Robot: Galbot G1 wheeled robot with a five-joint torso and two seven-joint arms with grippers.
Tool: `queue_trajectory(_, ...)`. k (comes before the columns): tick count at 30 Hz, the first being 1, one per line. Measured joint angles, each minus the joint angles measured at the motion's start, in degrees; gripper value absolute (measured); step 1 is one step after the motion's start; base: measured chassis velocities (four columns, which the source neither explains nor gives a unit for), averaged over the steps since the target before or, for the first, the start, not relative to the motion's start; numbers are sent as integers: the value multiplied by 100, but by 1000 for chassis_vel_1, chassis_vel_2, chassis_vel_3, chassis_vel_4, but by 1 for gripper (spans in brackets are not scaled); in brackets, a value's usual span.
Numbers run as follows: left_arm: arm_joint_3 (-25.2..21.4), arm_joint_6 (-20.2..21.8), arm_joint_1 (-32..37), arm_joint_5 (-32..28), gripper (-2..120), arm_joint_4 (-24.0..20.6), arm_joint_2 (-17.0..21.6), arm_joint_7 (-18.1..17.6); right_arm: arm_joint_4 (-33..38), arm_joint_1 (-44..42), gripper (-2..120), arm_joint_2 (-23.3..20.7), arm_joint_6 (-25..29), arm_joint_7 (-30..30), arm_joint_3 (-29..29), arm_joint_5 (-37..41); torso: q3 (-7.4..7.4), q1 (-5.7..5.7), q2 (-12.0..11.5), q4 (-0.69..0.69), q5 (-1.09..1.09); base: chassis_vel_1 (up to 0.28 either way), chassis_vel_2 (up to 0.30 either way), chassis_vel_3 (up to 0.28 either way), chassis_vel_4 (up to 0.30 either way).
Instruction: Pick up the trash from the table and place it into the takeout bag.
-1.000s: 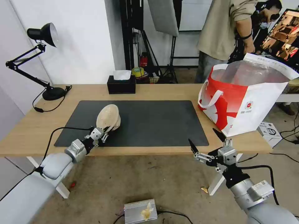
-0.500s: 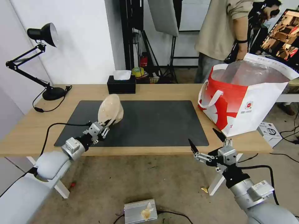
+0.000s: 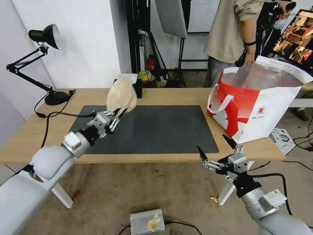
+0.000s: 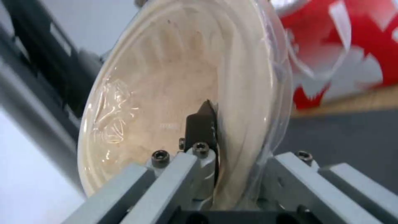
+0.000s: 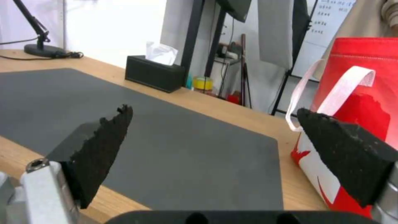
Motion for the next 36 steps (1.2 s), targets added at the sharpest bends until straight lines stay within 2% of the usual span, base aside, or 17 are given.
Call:
queue_trajectory(1, 0, 0, 0, 0, 3, 0, 0, 0, 0, 0, 100, 0, 0, 0, 0, 0, 0, 0, 0, 0, 0, 0, 0, 0, 0)
queue_trajectory(3, 717, 22, -862, -114, 3, 137, -12, -205, 0, 0, 100, 1, 0, 0, 0, 0, 0, 0, 0, -1, 2, 0, 0, 0, 0)
queue_trajectory(4, 717, 22, -862, -114, 3, 137, -12, -205, 0, 0, 100, 1, 0, 0, 0, 0, 0, 0, 0, -1, 2, 0, 0, 0, 0)
queue_trajectory(5, 1177, 46, -1380, -136, 2, 252, -96, -304, 0, 0, 100, 0, 0, 0, 0, 0, 0, 0, 0, 0, 0, 0, 0, 0, 0)
queue_trajectory(7, 1807, 74, -2138, -137, 2, 461, -275, -425, 0, 0, 100, 0, 0, 0, 0, 0, 0, 0, -1, -2, 2, 0, 0, 0, 0)
queue_trajectory(8, 1807, 74, -2138, -137, 2, 461, -275, -425, 0, 0, 100, 0, 0, 0, 0, 0, 0, 0, -1, -2, 2, 0, 0, 0, 0)
queue_trajectory(10, 2257, 116, -2692, -110, 2, 639, -463, -490, 0, 0, 100, 0, 0, 0, 0, 0, 1, 1, -1, -1, 2, 0, 0, 0, 0)
queue_trajectory(13, 2536, 142, -3014, -62, 2, 748, -585, -517, 0, 0, 100, 0, 0, 0, 0, 0, 1, 0, -1, -1, 1, 0, 0, 0, 0)
queue_trajectory(15, 2904, 158, -3405, -19, 2, 914, -729, -541, 0, 0, 100, 0, 0, 0, 0, 0, 1, 1, 0, -1, 1, 0, 0, 0, 0)
queue_trajectory(18, 3033, 159, -3541, -3, 2, 979, -774, -545, 0, 0, 100, 0, 0, 0, 0, 0, 1, 0, 0, 0, 1, 0, 0, 0, 0)
queue_trajectory(19, 3304, 161, -3849, 52, 2, 1135, -899, -545, 0, 0, 100, 0, 0, 0, 0, 0, 1, 0, -1, 0, 0, 0, 0, 0, 0)
queue_trajectory(22, 3465, 161, -4070, 87, 2, 1244, -1000, -544, 0, 0, 100, 0, 0, 0, 0, 0, 1, 1, 0, 0, 0, 0, 0, 0, 0)
queue_trajectory(27, 3923, 65, -4664, 289, 2, 1748, -1510, -504, 0, 0, 100, 0, 0, 0, 0, 0, 0, 1, 0, 0, 1, 0, 0, 0, 0)
queue_trajectory(32, 4049, 58, -4805, 264, 2, 1991, -1856, -504, 0, 0, 100, 0, 0, 0, 0, 0, 0, 0, -1, 0, 1, 0, 0, 0, 0)
queue_trajectory(36, 4212, 33, -5084, 396, 2, 2445, -2467, -499, 0, 0, 100, 0, 0, 0, 0, 0, 0, 0, -1, -2, 2, 0, 0, 0, 0)
